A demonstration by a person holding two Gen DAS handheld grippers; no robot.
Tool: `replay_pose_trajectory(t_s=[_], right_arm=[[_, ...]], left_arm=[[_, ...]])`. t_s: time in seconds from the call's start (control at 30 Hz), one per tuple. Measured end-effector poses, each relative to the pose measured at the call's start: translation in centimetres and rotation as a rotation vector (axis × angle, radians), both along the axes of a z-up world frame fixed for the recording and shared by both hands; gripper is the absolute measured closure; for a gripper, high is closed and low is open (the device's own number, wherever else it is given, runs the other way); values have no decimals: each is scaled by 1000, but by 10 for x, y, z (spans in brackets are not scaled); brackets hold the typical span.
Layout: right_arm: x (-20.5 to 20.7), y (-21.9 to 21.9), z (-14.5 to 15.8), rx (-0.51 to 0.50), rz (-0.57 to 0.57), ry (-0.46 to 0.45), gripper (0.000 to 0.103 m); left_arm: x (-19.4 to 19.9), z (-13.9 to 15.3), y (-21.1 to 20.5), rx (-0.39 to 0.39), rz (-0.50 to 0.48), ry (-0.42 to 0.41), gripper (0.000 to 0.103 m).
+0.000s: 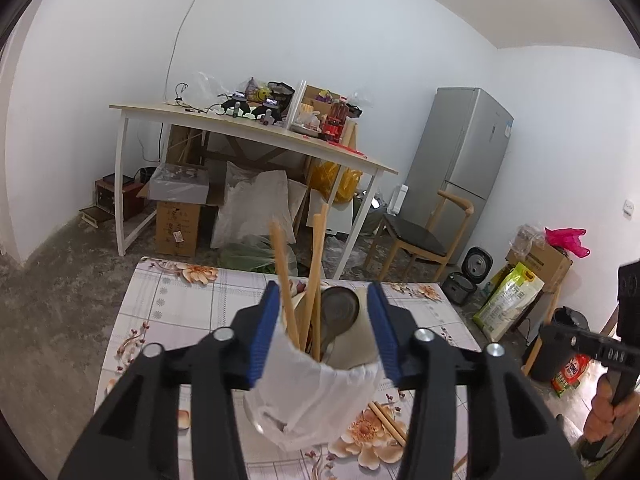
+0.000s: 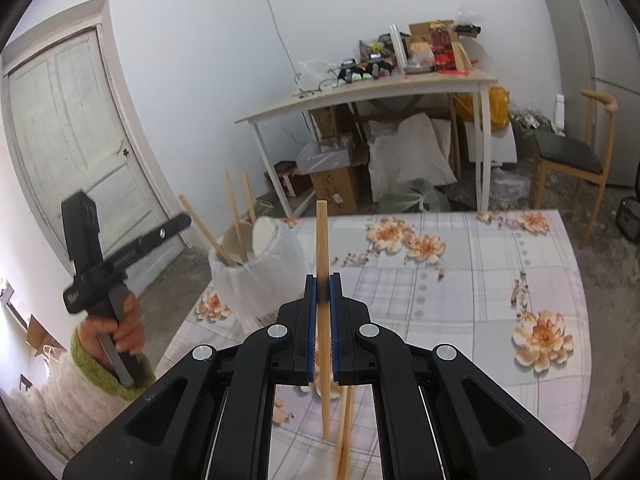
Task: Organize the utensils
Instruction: 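Lower the chopstick into the holder and open the right tool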
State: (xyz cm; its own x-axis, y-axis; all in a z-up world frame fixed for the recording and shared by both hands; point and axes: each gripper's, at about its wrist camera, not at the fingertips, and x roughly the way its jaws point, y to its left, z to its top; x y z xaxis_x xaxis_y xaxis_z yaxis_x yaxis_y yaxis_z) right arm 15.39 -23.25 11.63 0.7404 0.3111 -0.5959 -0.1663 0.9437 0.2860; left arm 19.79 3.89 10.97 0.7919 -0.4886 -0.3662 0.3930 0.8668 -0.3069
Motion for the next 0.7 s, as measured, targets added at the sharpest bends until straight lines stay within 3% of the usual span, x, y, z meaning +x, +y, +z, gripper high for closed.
replay_pose_trajectory(t_s=[0.3,0.5,0.7], right_arm=[[30,16,67,75,55,-149,99],[67,22,101,175,94,-218,99],[110,41,94,213,117,-217,99]], left_arm=[[-44,-11,18,36,59,-6,28],[-71,-43,27,76,87,56,23],[-84,-69,39,54,101,115,22]])
